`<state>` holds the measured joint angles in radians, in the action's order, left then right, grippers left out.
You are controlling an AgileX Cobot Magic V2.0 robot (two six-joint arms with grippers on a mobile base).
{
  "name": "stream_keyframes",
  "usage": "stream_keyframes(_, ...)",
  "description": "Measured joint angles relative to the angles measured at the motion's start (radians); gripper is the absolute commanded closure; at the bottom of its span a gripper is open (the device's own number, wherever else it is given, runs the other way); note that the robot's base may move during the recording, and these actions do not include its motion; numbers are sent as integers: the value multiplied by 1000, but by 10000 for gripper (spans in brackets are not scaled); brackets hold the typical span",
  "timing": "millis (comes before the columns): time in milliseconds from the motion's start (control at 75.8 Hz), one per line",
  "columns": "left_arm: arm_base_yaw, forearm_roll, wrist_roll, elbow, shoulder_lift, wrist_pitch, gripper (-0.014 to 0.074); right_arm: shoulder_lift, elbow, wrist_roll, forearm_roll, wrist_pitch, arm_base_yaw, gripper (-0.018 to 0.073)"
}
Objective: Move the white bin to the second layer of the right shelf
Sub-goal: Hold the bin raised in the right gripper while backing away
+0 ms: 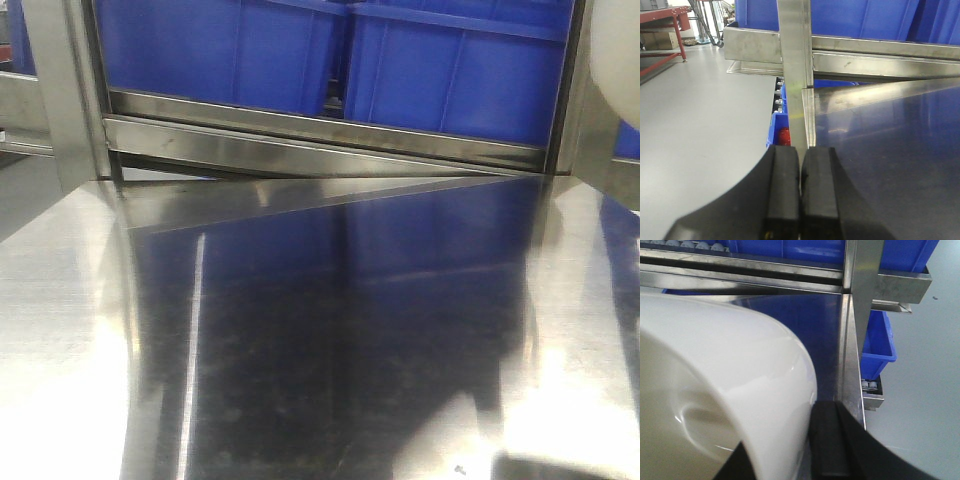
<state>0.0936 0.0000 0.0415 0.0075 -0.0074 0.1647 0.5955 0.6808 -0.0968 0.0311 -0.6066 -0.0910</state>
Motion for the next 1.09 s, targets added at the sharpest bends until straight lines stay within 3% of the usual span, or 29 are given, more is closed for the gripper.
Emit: stream_keyframes(1094,0,0,0,0,0,0,512,0,0,0,0,0,0,511)
